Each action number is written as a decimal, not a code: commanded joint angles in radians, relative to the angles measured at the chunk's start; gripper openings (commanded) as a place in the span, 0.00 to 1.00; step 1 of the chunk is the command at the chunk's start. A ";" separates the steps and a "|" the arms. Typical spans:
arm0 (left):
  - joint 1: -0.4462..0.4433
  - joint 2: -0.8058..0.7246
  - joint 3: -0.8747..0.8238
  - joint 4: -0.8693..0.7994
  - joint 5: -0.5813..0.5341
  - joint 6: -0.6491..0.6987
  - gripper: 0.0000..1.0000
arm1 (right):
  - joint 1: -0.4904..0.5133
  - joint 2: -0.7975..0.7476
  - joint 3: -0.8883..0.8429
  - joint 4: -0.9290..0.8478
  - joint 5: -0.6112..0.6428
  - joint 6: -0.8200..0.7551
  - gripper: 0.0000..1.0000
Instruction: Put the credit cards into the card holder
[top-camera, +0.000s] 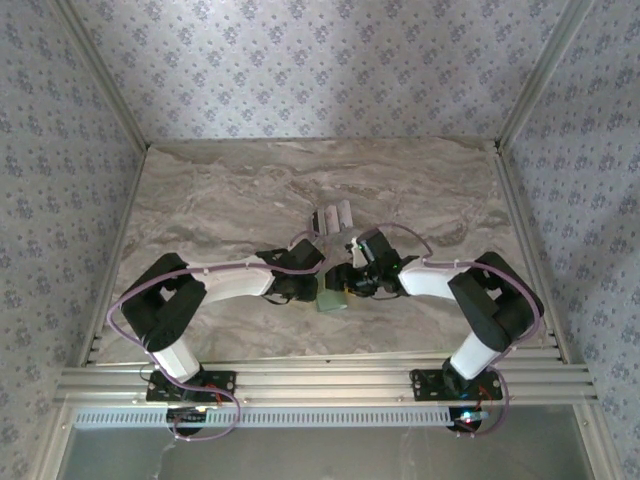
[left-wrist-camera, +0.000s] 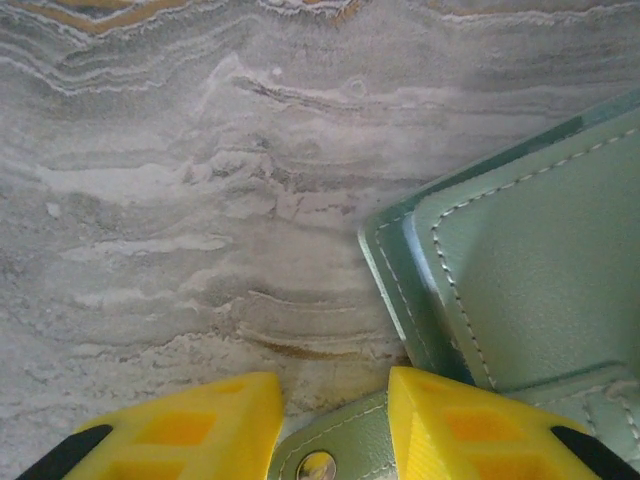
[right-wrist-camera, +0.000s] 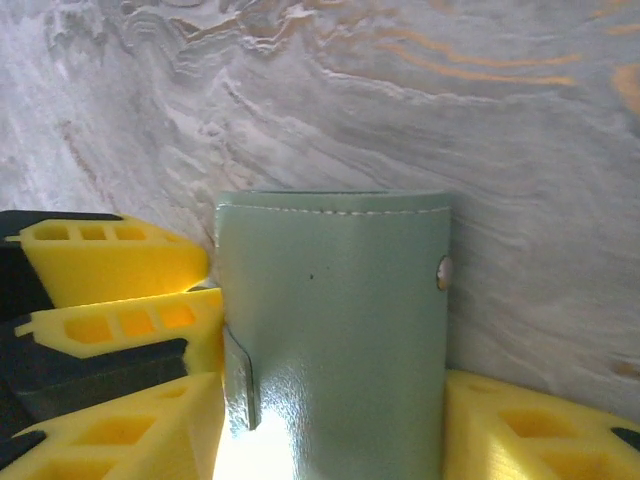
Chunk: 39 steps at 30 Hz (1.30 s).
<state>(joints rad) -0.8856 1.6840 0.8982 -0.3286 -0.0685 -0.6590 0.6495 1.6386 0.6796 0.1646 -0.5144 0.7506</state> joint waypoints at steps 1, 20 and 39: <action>-0.003 0.082 -0.058 0.053 0.057 -0.020 0.36 | 0.071 0.071 -0.010 0.312 -0.186 0.064 0.56; 0.086 -0.121 -0.157 0.090 0.186 -0.023 0.45 | 0.051 -0.194 -0.024 -0.061 0.133 -0.063 0.00; 0.181 -0.434 -0.204 -0.064 0.107 0.027 0.68 | 0.422 -0.119 0.427 -1.186 1.325 0.053 0.00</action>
<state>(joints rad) -0.7136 1.2518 0.7132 -0.3607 0.0479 -0.6437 1.0382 1.4258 1.0409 -0.8238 0.6140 0.6884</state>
